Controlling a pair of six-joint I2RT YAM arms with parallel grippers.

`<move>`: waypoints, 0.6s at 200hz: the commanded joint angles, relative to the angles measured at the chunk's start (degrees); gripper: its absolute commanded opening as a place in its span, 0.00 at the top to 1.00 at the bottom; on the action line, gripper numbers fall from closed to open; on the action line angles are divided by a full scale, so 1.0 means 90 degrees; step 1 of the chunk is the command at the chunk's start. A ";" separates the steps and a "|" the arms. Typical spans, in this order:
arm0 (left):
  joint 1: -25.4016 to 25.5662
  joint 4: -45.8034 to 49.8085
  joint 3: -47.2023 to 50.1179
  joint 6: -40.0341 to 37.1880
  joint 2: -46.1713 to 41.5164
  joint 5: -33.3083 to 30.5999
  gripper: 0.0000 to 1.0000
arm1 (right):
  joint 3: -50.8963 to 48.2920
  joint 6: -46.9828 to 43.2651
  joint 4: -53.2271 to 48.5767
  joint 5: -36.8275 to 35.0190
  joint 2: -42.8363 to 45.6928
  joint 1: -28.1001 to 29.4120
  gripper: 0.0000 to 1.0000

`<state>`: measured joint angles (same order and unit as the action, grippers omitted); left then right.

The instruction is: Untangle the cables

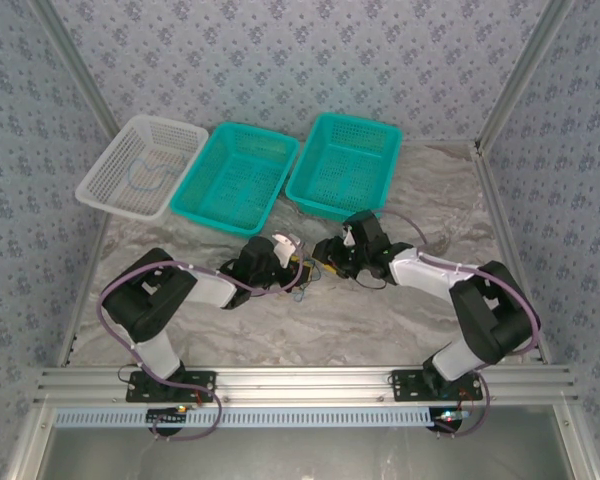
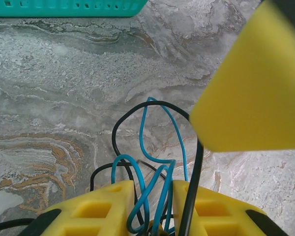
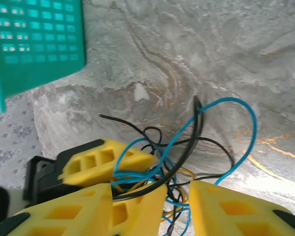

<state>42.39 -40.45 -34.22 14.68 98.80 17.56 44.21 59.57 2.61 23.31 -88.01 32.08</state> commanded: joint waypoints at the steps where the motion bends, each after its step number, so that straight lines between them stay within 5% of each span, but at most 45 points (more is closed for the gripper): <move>1: 0.0033 -0.0037 -0.0172 0.0039 0.0106 0.0128 0.74 | 0.0206 0.0349 -0.0236 -0.0020 -0.0121 0.0019 0.52; 57: 0.0104 -0.0107 -0.0143 -0.0010 0.0144 0.0173 0.74 | 0.0308 0.0419 0.0099 -0.0015 -0.0328 0.0002 0.65; 120: 0.0121 -0.0162 -0.0182 0.0010 0.0222 0.0254 0.74 | 0.0293 0.0501 0.0343 0.0086 -0.0436 0.0025 0.66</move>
<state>42.87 -40.58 -34.41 14.66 99.55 18.28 45.58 63.29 4.54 23.35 -90.83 32.08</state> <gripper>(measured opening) 0.260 0.350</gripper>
